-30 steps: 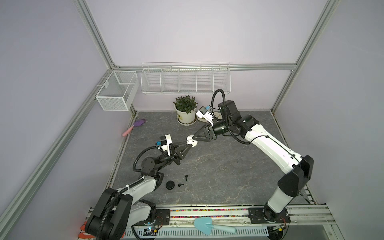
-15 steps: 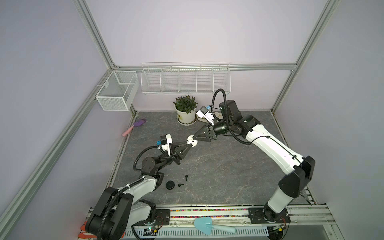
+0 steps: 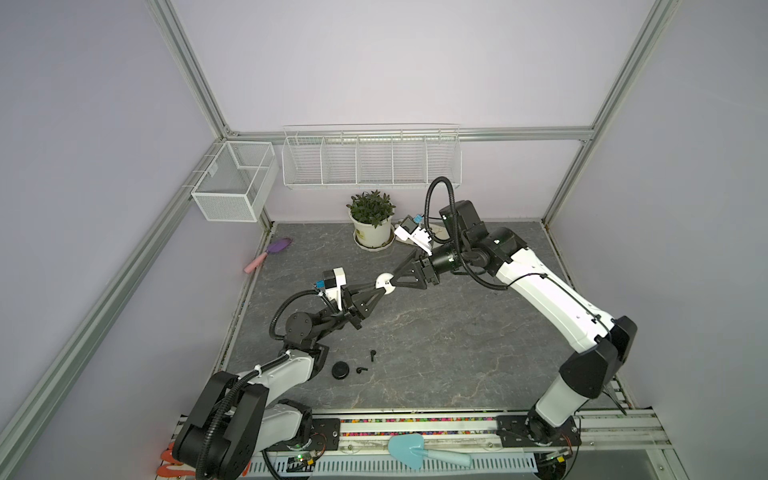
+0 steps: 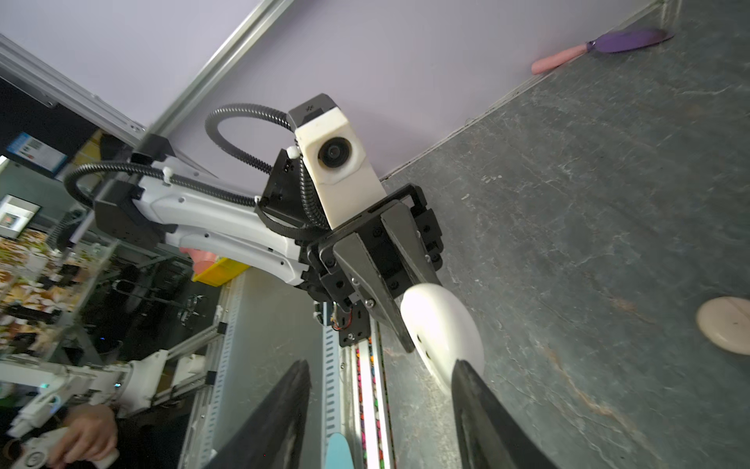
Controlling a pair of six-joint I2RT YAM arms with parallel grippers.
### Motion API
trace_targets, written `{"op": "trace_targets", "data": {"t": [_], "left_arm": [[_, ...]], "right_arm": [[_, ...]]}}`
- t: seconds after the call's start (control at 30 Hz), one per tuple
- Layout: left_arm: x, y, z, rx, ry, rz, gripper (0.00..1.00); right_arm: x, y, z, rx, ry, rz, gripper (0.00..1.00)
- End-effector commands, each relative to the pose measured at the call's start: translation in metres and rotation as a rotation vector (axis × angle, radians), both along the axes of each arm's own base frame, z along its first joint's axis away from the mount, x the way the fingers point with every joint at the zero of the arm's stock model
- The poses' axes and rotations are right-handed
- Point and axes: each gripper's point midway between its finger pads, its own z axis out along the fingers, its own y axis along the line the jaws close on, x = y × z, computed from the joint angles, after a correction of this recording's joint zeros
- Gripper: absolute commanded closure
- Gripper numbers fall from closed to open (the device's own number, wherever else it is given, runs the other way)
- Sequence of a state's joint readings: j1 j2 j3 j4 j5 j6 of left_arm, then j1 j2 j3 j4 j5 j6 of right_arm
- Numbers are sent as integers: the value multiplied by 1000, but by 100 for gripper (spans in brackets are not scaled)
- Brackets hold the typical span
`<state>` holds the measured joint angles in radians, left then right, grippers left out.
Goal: Insert the wireless bluetooth earbuds into the charging case
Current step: 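Bring the open right gripper around the closed case in the left gripper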
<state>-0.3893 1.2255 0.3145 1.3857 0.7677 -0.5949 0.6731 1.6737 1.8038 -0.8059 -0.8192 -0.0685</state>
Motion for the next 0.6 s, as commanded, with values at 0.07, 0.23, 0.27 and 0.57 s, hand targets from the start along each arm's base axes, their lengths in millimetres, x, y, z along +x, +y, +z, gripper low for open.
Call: {"op": "trace_targets", "data": {"t": [0.07, 0.23, 0.27, 0.57], "left_arm": [[-11, -8, 18, -8, -49, -81, 100], [-18, -12, 20, -4, -58, -118, 100], [-19, -13, 19, -3, -55, -121, 100], [-22, -15, 22, -7, -61, -133, 100]], "right_arm": [[11, -22, 19, -17, -241, 9, 38], [16, -11, 13, 17, -145, 52, 36], [17, -9, 10, 17, -117, 62, 36], [5, 3, -7, 30, 79, 171, 48]]}}
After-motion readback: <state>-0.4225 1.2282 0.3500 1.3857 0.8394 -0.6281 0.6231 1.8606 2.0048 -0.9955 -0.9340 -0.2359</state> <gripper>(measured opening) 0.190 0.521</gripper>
